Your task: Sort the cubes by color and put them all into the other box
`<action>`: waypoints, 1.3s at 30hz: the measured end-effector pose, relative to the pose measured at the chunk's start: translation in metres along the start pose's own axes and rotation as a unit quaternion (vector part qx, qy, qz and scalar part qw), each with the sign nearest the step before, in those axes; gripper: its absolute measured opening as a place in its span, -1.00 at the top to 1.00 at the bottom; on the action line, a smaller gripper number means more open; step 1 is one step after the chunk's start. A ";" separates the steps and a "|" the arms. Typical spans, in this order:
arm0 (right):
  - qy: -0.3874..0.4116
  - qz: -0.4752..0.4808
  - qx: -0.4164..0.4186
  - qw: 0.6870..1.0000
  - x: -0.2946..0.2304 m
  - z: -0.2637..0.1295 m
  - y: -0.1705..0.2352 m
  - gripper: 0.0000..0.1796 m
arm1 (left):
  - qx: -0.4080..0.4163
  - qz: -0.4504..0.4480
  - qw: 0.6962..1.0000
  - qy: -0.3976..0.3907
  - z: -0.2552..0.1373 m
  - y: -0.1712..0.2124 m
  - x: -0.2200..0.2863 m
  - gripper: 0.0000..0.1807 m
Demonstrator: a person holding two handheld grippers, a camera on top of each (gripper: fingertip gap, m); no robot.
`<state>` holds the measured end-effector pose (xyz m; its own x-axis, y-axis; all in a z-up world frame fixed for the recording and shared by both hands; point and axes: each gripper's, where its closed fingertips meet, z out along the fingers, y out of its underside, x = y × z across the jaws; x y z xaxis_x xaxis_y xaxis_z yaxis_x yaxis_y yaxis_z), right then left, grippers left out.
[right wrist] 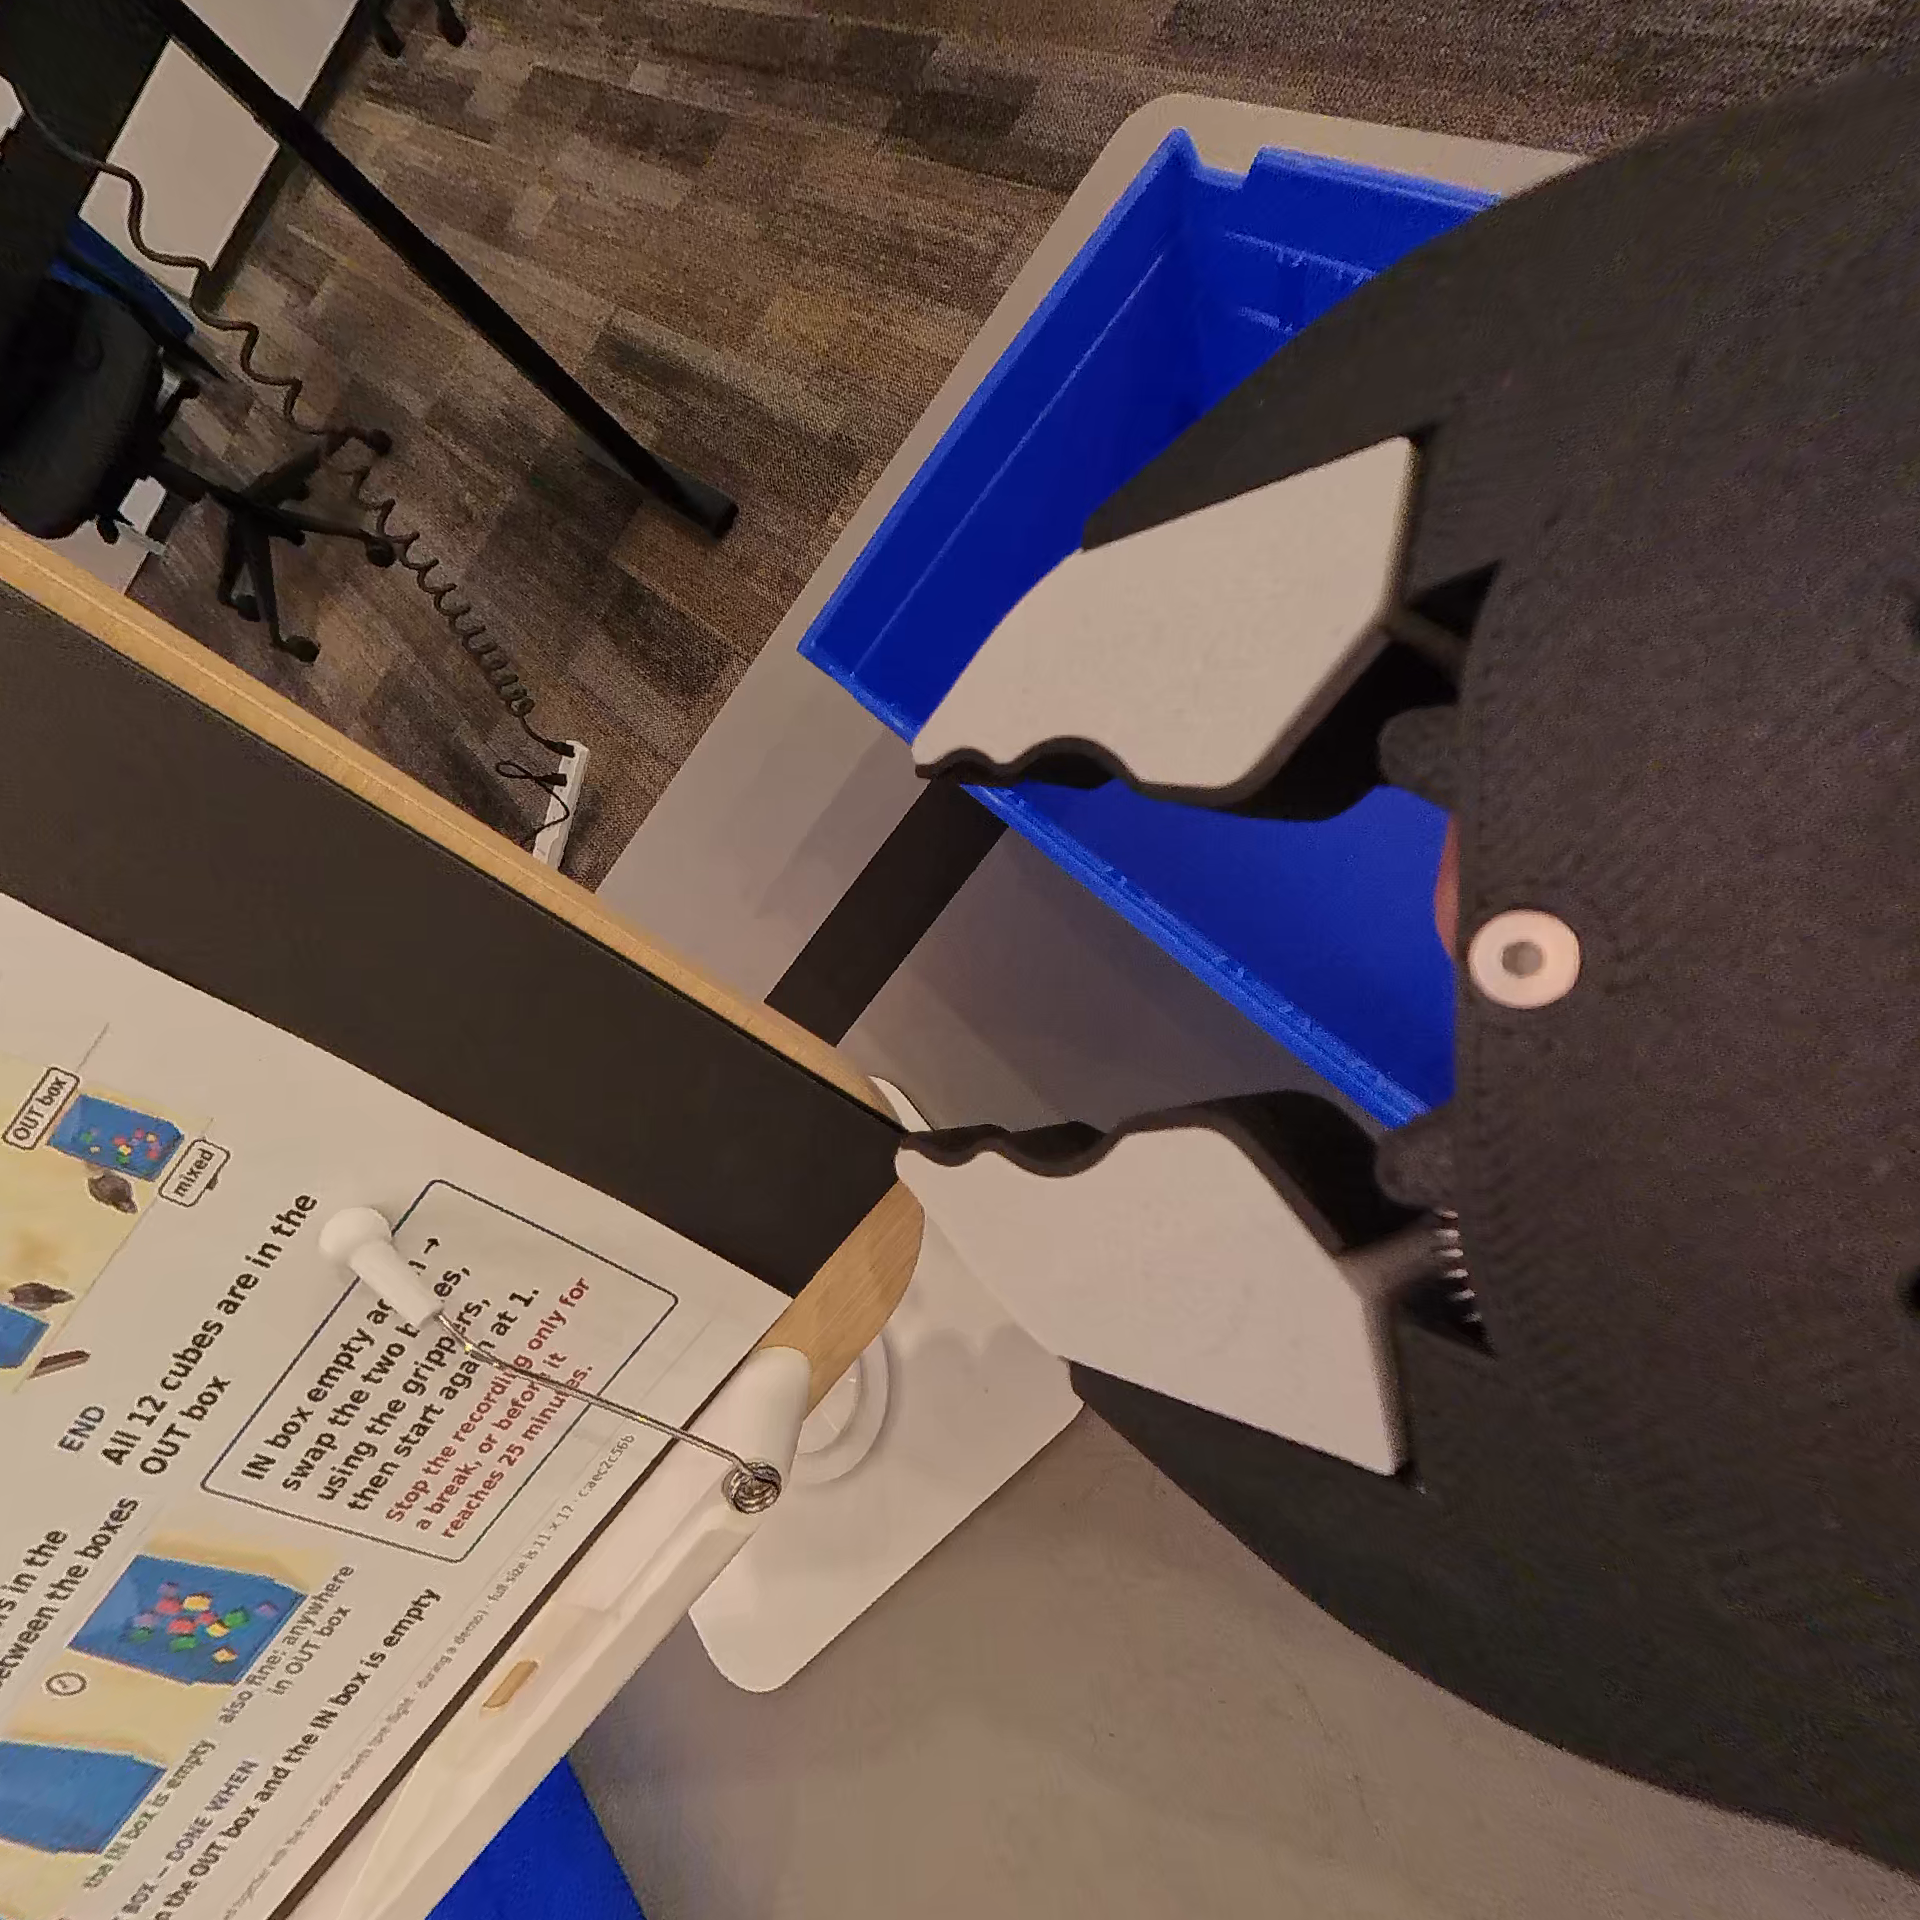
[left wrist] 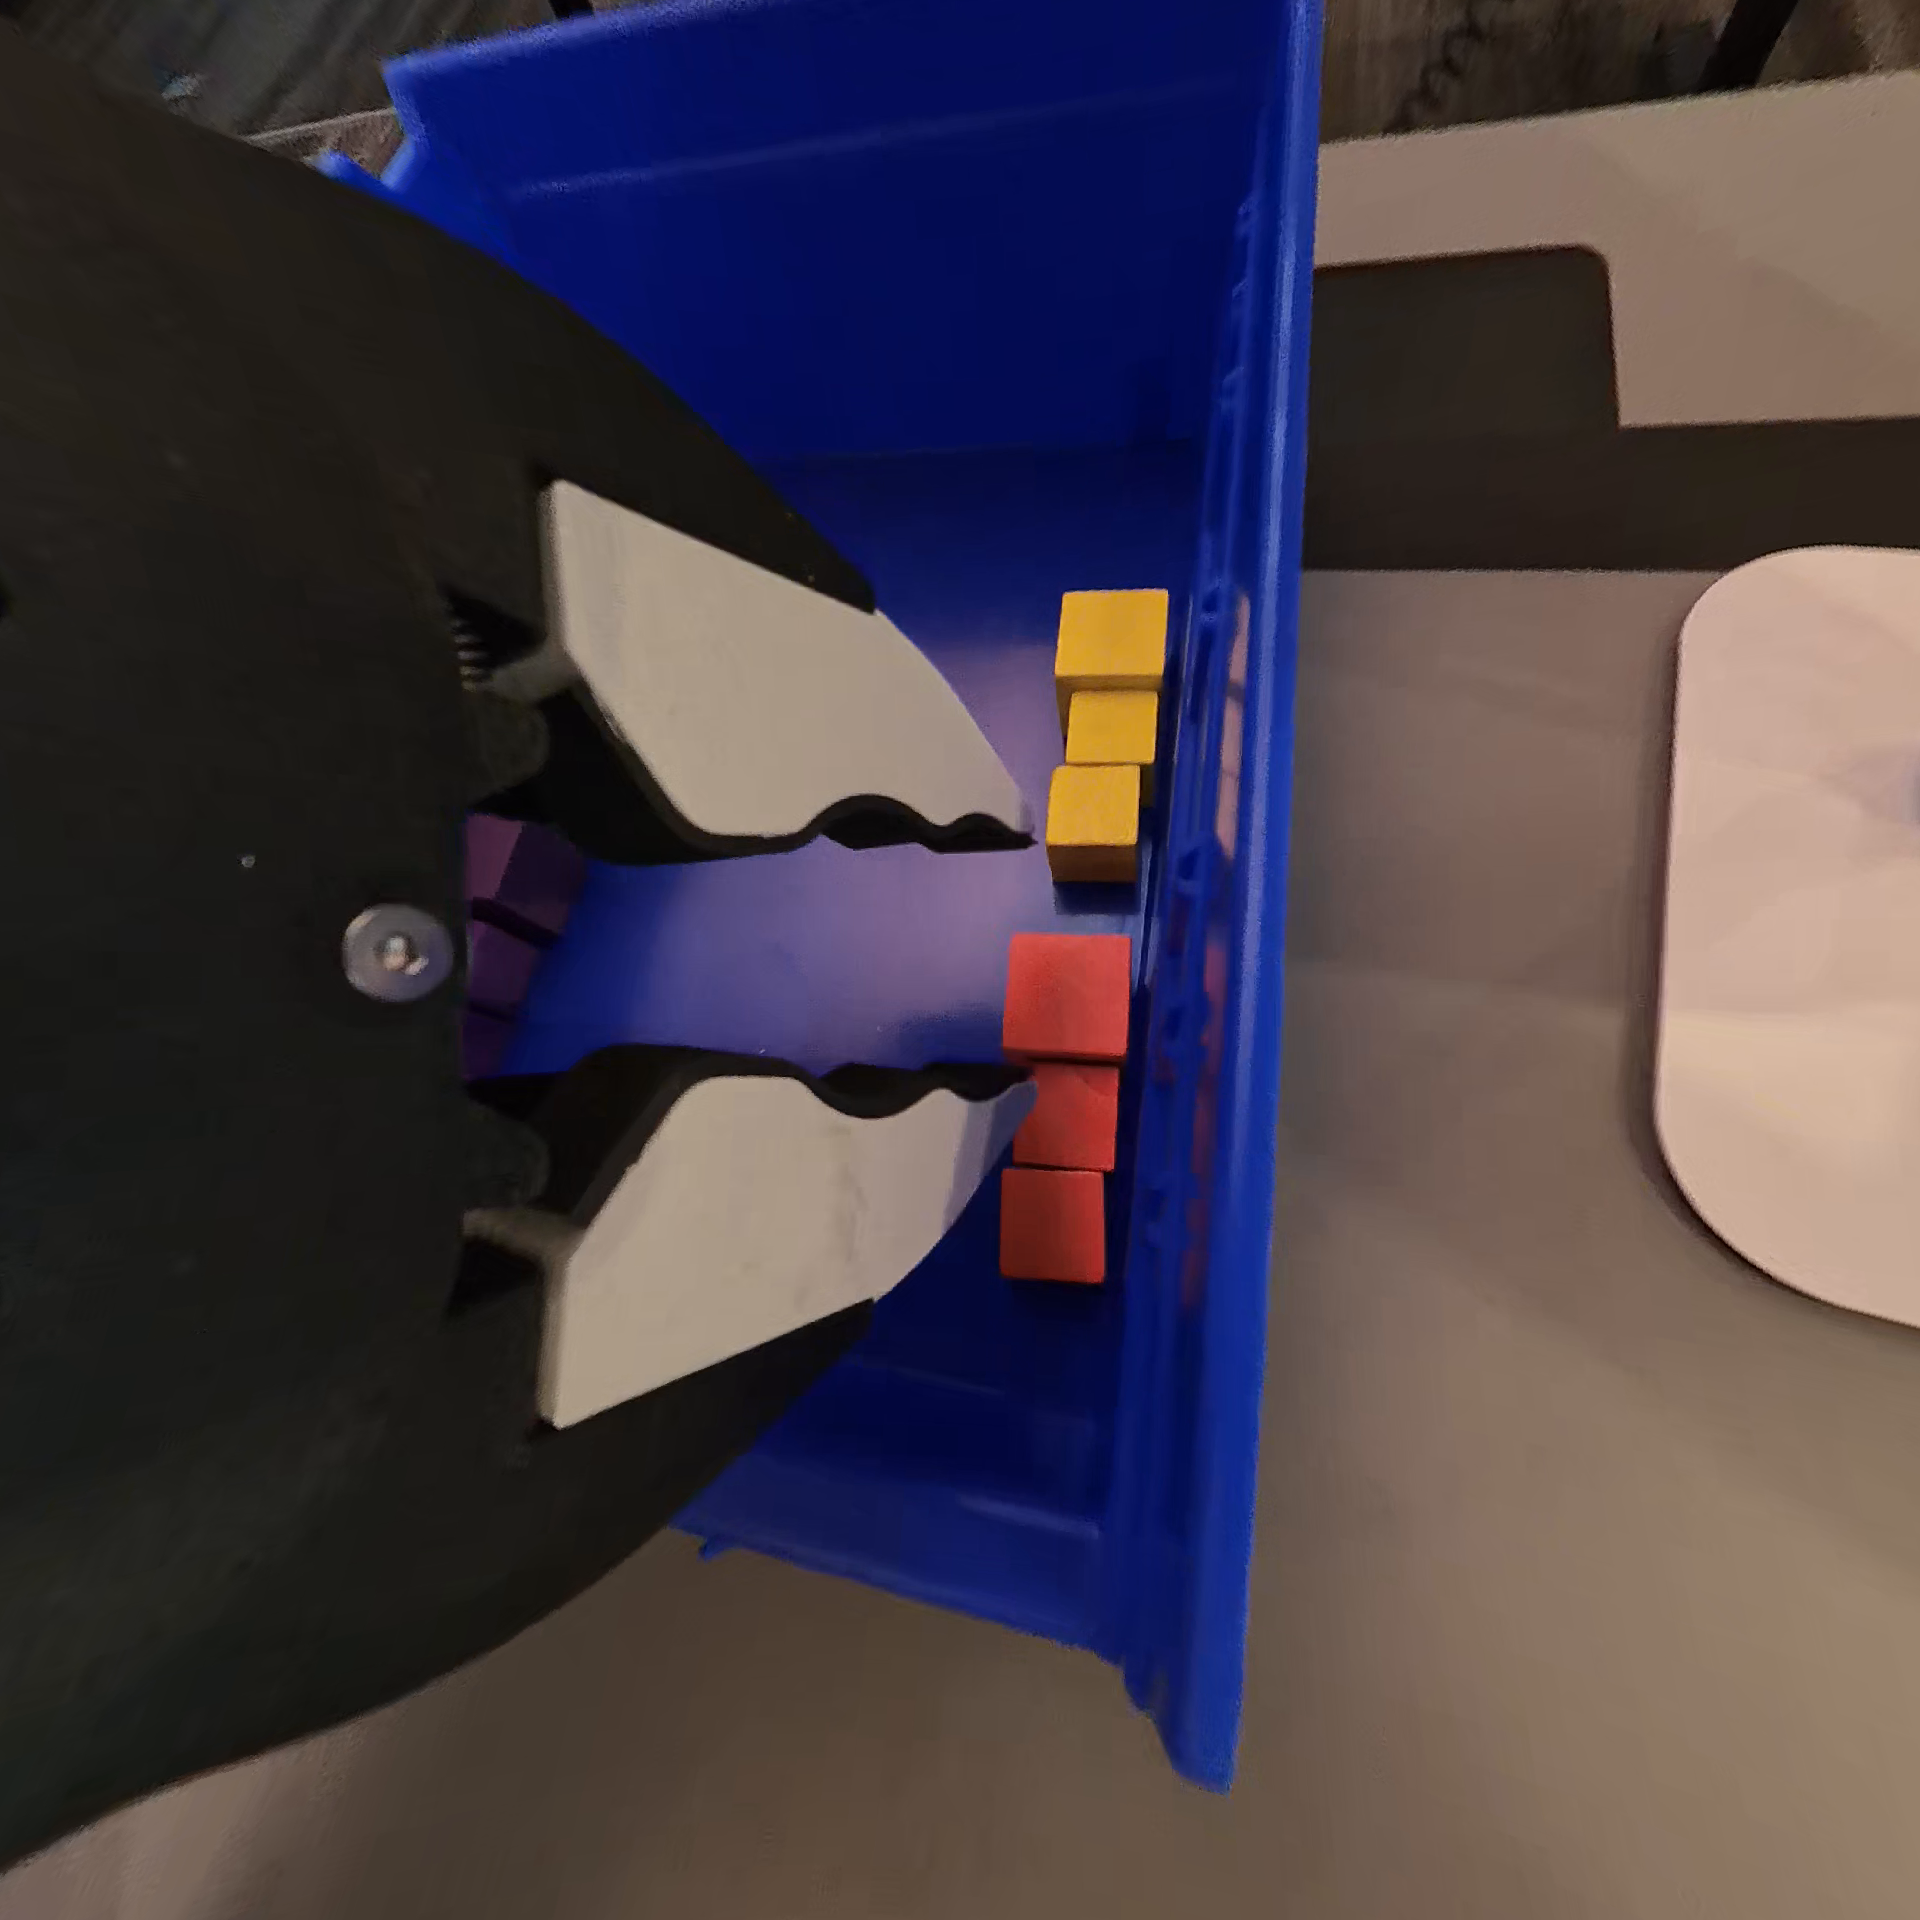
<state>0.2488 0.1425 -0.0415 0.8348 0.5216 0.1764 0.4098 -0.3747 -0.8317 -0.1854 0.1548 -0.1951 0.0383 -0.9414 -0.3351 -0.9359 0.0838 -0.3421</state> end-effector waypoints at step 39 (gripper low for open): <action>-0.025 -0.027 -0.004 0.999 -0.017 0.014 -0.002 0.30 | -0.012 0.008 1.000 0.012 0.027 0.011 -0.007 0.62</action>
<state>0.2286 0.1445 -0.0505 0.7920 0.5785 0.1949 0.4577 -0.3514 -0.8167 -0.1863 0.1712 -0.2204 0.0147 -0.9477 -0.3190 -0.9446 0.0914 -0.3152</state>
